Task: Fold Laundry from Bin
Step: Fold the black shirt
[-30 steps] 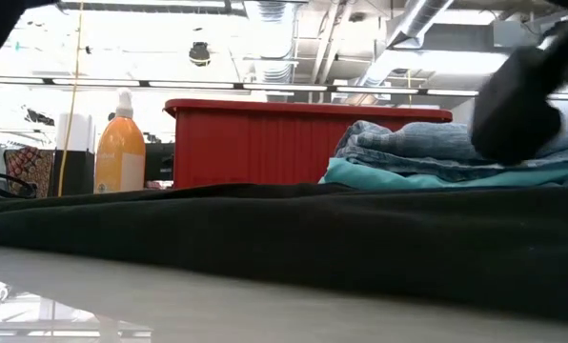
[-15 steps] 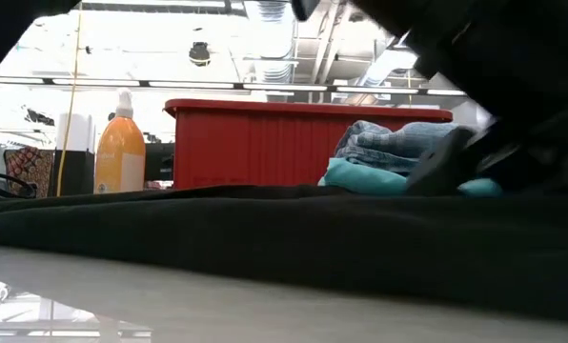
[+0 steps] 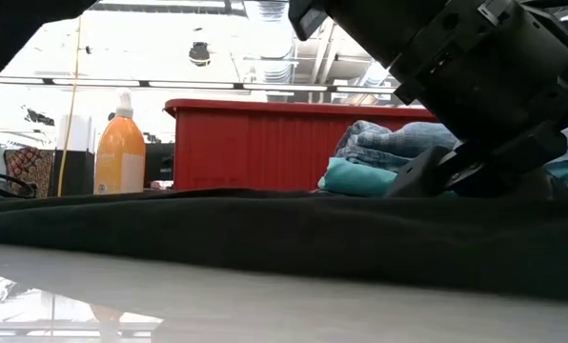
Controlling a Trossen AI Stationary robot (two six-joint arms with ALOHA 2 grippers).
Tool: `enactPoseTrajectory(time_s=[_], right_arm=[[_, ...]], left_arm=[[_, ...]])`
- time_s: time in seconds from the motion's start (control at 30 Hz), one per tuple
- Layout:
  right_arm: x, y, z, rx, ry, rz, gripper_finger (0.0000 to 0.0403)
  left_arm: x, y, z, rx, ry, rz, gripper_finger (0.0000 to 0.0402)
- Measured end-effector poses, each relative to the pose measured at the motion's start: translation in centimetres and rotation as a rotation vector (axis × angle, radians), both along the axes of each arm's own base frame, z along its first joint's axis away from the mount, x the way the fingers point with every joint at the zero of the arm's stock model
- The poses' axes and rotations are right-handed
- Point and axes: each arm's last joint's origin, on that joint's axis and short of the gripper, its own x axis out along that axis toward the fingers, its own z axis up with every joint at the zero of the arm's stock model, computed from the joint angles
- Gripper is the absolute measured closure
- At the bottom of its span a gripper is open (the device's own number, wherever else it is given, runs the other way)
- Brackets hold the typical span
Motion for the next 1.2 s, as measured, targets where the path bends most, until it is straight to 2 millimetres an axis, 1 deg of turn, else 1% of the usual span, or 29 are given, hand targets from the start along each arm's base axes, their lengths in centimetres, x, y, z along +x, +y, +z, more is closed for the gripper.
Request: enactPoseTrajectory(time_s=[0.17, 0.27, 0.37, 0.5, 0.53, 0.63, 0.7, 0.8, 0.9, 0.93, 1.0, 1.07, 1.13, 1.2], right_arm=[[0.0, 0.0, -0.4, 0.040, -0.030, 0.001, 0.0186], [0.2, -0.1, -0.7, 0.080, -0.054, -0.006, 0.0213], [0.6, -0.2, -0.8, 0.128, -0.070, -0.047, 0.0269], [0.8, -0.2, -0.8, 0.166, -0.062, -0.086, 0.0365], [0.8, -0.1, -0.7, 0.176, -0.047, -0.084, 0.0374], [0.4, 0.5, 0.0, 0.230, 0.014, -0.060, 0.0373], [-0.1, 0.8, 0.7, 0.256, 0.038, -0.057, 0.0371], [-1.0, 1.2, 2.6, 0.324, 0.073, -0.029, 0.0372], [-2.0, 1.0, 4.4, 0.388, 0.113, -0.032, 0.0372], [-2.3, 0.9, 4.9, 0.403, 0.124, -0.041, 0.0372], [-3.0, 0.6, 6.1, 0.433, 0.133, -0.056, 0.0372], [-3.5, 0.5, 7.5, 0.476, 0.126, -0.056, 0.0372], [-3.8, 0.2, 8.8, 0.500, 0.125, -0.056, 0.0372], [-4.1, -0.1, 10.0, 0.510, 0.129, -0.067, 0.0372]], left_arm=[[0.0, 0.0, -0.1, 0.002, 0.006, 0.000, 0.0292], [0.1, 0.3, -0.1, 0.001, 0.007, 0.005, 0.0292], [0.1, 0.5, -0.1, -0.001, 0.006, 0.007, 0.0292], [0.2, 0.5, 0.0, -0.001, 0.004, 0.009, 0.0292], [0.2, 0.5, 0.0, -0.002, 0.003, 0.009, 0.0292], [0.1, 0.6, 0.7, 0.020, -0.010, 0.011, 0.0292], [0.0, 1.0, 1.9, 0.063, -0.026, 0.020, 0.0292], [0.0, 1.6, 4.5, 0.136, -0.076, 0.036, 0.0292], [-0.4, 2.1, 7.5, 0.189, -0.123, 0.046, 0.0292], [-0.6, 2.2, 8.1, 0.200, -0.120, 0.050, 0.0292], [-1.0, 2.3, 8.6, 0.203, -0.102, 0.066, 0.0292], [-1.5, 1.9, 8.2, 0.190, -0.063, 0.085, 0.0292], [-2.0, 1.2, 7.6, 0.158, -0.025, 0.092, 0.0292], [-2.9, -0.1, 7.1, 0.135, 0.027, 0.093, 0.0292]])
